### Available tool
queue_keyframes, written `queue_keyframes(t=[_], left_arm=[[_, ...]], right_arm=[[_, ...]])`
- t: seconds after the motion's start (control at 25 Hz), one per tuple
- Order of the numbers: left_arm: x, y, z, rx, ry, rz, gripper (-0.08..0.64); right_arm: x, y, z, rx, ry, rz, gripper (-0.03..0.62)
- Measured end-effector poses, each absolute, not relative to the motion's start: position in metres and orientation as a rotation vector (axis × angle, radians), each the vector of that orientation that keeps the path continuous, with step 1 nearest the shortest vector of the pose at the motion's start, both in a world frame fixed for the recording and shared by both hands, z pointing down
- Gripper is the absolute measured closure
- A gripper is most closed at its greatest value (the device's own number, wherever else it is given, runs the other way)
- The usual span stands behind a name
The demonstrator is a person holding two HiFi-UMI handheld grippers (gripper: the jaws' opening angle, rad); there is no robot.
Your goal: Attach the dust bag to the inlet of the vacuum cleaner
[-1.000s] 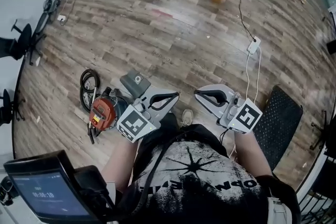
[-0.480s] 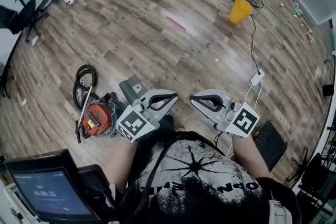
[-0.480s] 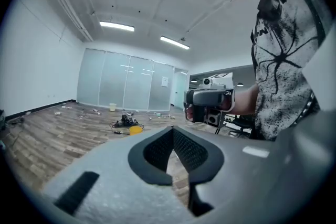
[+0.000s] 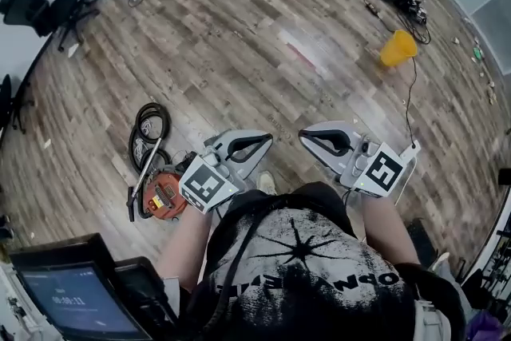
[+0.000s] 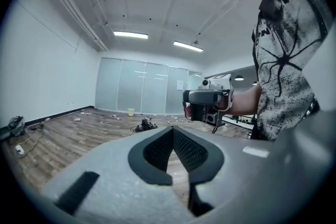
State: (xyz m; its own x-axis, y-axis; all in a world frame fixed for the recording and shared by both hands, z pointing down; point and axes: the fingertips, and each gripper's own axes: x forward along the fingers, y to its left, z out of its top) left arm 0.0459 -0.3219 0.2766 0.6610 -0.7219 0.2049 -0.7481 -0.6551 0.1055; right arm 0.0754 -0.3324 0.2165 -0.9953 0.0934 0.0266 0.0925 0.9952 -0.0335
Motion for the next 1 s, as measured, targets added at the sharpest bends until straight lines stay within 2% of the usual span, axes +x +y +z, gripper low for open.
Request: queue_keyframes(t=[0.44, 0.68, 1.0], left_arm=[[-0.083, -0.33, 0.292, 2.345, -1.696, 0.12, 0.558], [-0.143, -0.322, 0.303, 1.911, -2.084, 0.077, 0.557], [-0.153, -0.333, 0.328, 1.395, -2.341, 0.001, 0.557]], right_arm=[[-0.062, -0.354, 0.216, -0.805, -2.985, 0.027, 0.588], [-0.133, -0.35, 0.222, -1.403, -2.767, 0.001, 0.589], [-0.154, -0.36, 0.229, -1.945, -2.42, -0.023, 0.588]])
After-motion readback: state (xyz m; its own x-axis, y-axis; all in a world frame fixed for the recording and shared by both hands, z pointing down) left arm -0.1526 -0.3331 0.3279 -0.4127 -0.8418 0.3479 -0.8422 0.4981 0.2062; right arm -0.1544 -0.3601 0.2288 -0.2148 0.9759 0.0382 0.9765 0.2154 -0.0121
